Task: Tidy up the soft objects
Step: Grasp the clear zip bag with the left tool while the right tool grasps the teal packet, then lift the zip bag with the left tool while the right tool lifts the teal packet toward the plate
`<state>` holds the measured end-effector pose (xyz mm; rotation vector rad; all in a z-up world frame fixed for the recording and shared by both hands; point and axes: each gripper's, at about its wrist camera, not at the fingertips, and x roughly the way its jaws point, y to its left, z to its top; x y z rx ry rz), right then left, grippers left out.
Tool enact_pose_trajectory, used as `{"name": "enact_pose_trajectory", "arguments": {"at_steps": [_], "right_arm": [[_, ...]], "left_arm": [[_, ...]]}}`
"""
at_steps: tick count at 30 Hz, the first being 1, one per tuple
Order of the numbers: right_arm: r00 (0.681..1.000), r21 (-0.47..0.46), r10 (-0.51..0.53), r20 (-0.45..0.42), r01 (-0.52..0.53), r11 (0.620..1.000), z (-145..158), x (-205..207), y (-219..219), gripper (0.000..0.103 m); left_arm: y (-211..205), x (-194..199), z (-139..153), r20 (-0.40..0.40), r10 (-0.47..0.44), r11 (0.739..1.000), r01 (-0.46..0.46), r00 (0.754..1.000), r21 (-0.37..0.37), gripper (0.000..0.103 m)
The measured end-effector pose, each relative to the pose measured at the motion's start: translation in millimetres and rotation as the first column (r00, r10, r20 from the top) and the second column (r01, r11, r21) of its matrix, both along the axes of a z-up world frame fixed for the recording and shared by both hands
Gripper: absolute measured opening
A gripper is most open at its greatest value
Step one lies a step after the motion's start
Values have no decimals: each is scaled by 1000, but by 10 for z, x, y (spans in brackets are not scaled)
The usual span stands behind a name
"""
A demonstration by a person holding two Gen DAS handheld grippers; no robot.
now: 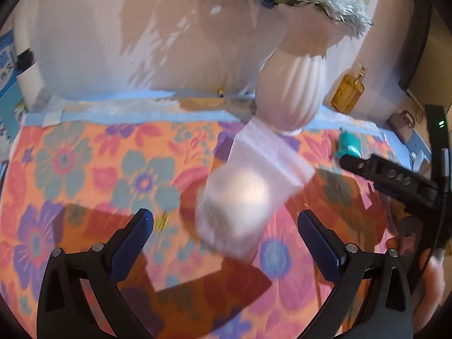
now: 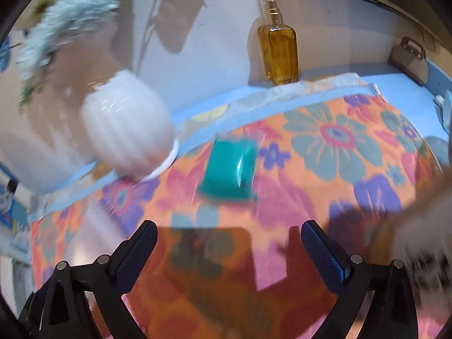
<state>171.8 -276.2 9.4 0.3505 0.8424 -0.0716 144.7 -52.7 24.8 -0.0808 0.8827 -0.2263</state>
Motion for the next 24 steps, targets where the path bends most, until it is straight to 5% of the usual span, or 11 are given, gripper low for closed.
{"name": "enact_pose_trajectory", "arguments": {"at_steps": [4,7,12,14,18,24], "right_arm": [[999,-12,-26,26,26,1000,-48,247,-39,103],[1000,-32,-6,29,7,999,-31,334,8,101],[1000,-90,-5,30,8,996,-15,354,67,64],[999,-93,-13,33,16,996,-24,354,52,53],[997,-52,30,70,-26,998,-9,277,35,51],[975,-28,112,194,-108,994,111,-100,84,50]], "left_arm": [[-134,157,-95,30,-7,1000,6,1000,21,102],[-157,242,-204,-59,-43,999,44,997,17,101],[-82,204,-164,-22,-42,998,41,999,-44,99],[-114,223,-195,-27,-40,999,39,999,-12,81],[-199,183,-188,19,-18,997,16,1000,70,38],[-81,-23,-64,109,53,996,-61,993,68,37]]}}
